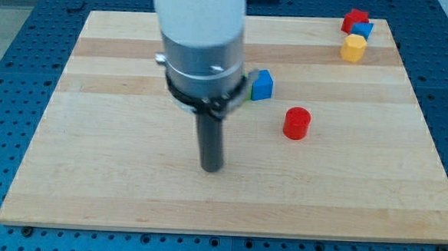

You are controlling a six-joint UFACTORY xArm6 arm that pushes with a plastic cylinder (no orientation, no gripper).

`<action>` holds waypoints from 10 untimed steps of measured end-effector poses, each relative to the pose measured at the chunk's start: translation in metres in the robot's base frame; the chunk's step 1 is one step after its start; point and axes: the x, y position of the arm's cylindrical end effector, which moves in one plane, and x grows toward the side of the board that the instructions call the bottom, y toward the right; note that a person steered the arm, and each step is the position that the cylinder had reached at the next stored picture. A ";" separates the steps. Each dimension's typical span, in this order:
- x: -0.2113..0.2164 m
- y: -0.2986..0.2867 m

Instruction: Push the red circle slightly left

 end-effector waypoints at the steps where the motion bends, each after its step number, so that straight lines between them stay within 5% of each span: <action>1: 0.006 0.085; 3: -0.018 0.233; 4: -0.064 0.235; 5: -0.081 0.206; 9: -0.086 -0.066; 10: -0.077 -0.076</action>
